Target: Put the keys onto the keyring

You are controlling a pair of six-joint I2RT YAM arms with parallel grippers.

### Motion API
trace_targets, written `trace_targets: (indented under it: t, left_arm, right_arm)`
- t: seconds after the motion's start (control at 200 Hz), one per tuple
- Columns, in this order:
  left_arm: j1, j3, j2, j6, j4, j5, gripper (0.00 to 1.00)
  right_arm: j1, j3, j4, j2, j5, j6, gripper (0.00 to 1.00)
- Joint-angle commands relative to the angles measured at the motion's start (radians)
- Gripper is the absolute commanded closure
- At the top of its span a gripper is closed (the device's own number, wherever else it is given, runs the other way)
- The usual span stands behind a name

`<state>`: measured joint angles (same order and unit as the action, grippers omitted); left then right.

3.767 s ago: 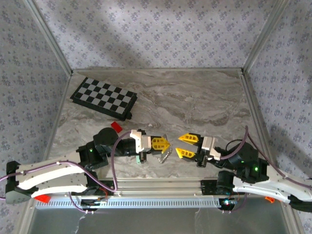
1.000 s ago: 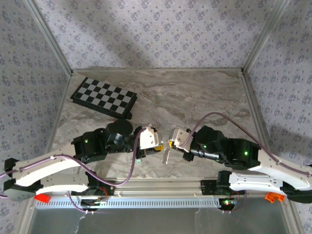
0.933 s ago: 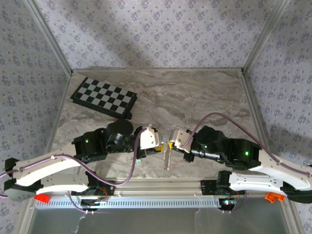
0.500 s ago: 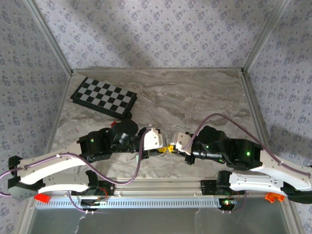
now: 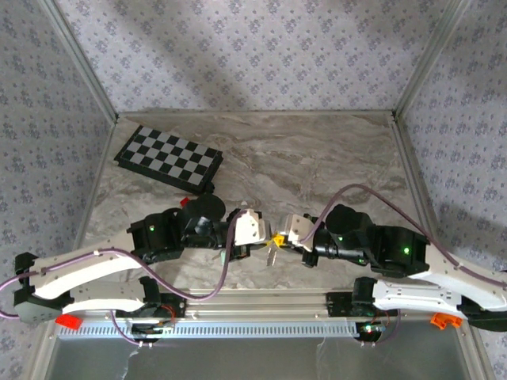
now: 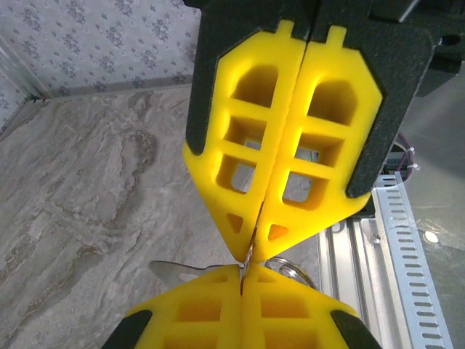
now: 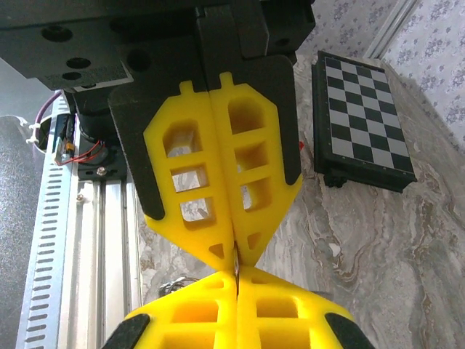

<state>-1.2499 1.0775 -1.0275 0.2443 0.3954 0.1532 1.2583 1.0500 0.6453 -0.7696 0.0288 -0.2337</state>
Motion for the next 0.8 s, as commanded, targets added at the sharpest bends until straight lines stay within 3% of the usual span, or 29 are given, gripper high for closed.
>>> trace_targets:
  t: [0.0, 0.085, 0.15, 0.36, 0.545, 0.795]
  left_arm:
    - [0.002, -0.051, 0.052, -0.045, -0.142, 0.026, 1.0]
    - [0.005, -0.112, 0.101, -0.072, -0.245, 0.032, 1.0]
    - [0.004, -0.156, 0.139, -0.087, -0.321, 0.04, 1.0]
    - [0.006, -0.244, 0.183, -0.133, -0.53, 0.099, 1.0]
    - [0.006, -0.258, 0.157, -0.166, -0.606, 0.129, 1.0]
    - [0.007, -0.269, 0.137, -0.186, -0.656, 0.145, 1.0]
  right_arm:
    - [0.003, -0.03, -0.103, 0.044, -0.042, 0.011, 0.81]
    - [0.004, -0.096, -0.194, 0.11, -0.054, 0.034, 0.59]
    - [0.002, -0.153, -0.269, 0.164, -0.065, 0.039, 0.52]
    - [0.0, -0.272, -0.459, 0.255, -0.07, 0.086, 0.55]
    - [0.0, -0.291, -0.504, 0.262, -0.102, 0.09, 0.59]
    - [-0.001, -0.304, -0.533, 0.262, -0.105, 0.084, 0.77]
